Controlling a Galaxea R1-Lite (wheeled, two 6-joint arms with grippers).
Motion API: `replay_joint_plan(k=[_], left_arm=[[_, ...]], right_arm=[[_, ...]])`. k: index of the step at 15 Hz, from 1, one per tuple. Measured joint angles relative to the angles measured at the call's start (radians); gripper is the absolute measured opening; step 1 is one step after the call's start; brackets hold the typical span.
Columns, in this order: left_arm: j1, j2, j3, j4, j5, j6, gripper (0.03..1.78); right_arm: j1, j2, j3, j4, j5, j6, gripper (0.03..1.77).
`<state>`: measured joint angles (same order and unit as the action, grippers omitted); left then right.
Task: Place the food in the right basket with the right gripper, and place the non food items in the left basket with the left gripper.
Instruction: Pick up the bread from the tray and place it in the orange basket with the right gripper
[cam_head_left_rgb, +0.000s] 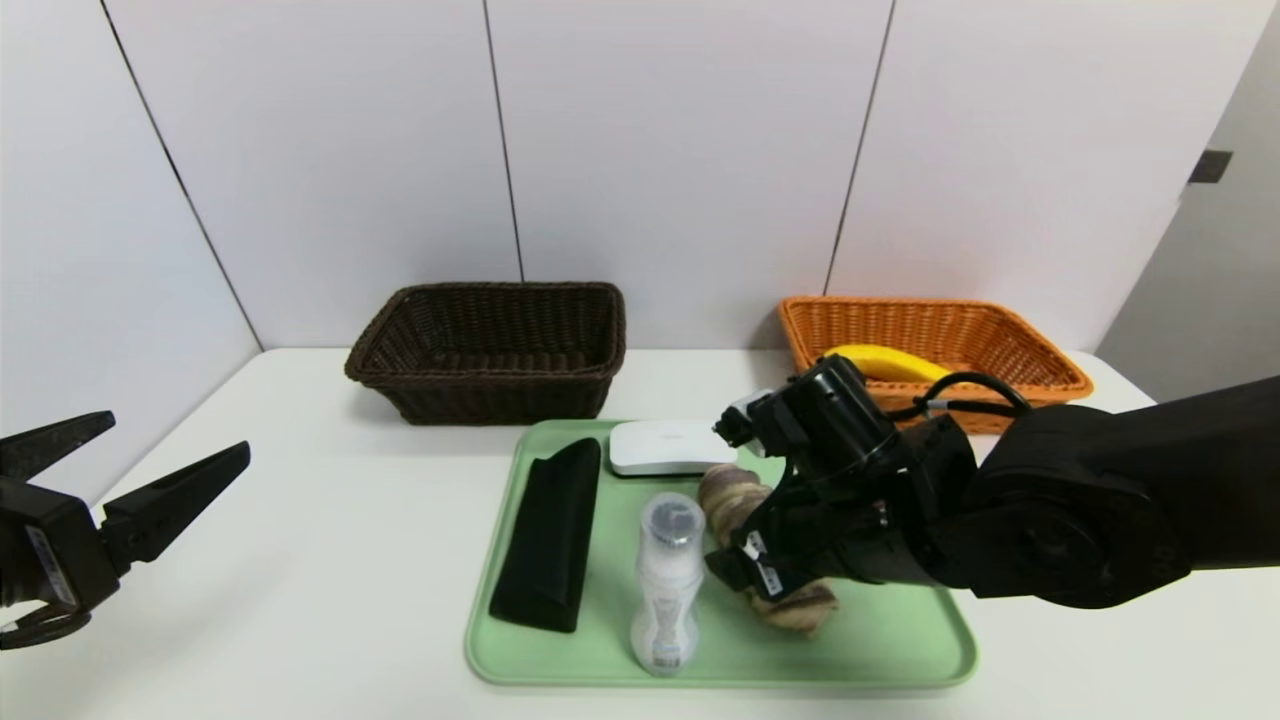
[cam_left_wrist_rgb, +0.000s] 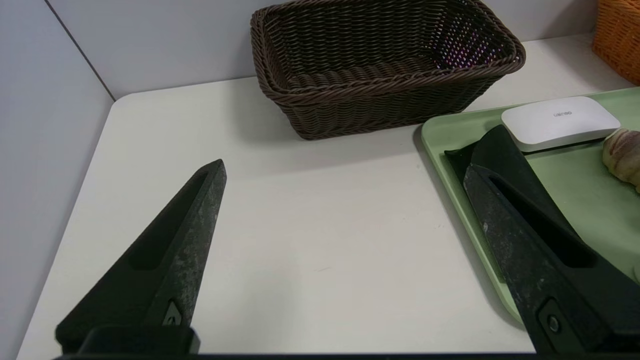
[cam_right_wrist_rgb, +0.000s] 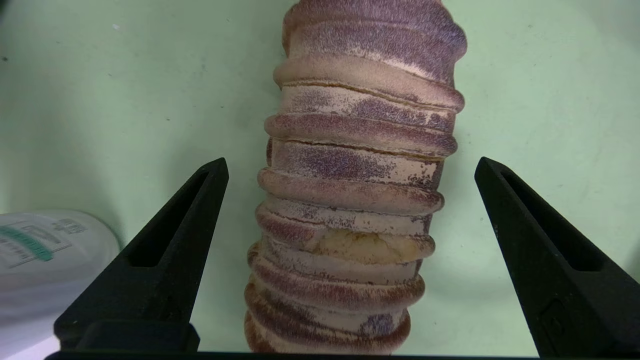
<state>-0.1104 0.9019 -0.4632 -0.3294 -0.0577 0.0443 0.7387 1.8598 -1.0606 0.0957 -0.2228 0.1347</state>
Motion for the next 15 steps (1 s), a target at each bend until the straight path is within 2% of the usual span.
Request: replay_joint_plan(k=[6,10,14,15], left_arm=[[0.0,-0.004,0.0,0.0,0.001,0.0,1.69],[0.0,-0.01,0.0,0.01,0.001,0.0,1.69],[0.0,-0.017,0.0,0.013,0.003,0.0,1.69],[0.0,-0.019,0.0,0.013,0.003,0.0,1.69]], right_arm=[[-0.004,0.02,0.019,-0.011,-0.002,0.003,1.7],[-0.003,0.019,0.025,-0.009,-0.003,0.003,1.11],[-0.004,0.014,0.025,-0.004,-0.009,0.001,0.67],[-0.004,0.013,0.025,-0.004,-0.023,0.001,0.23]])
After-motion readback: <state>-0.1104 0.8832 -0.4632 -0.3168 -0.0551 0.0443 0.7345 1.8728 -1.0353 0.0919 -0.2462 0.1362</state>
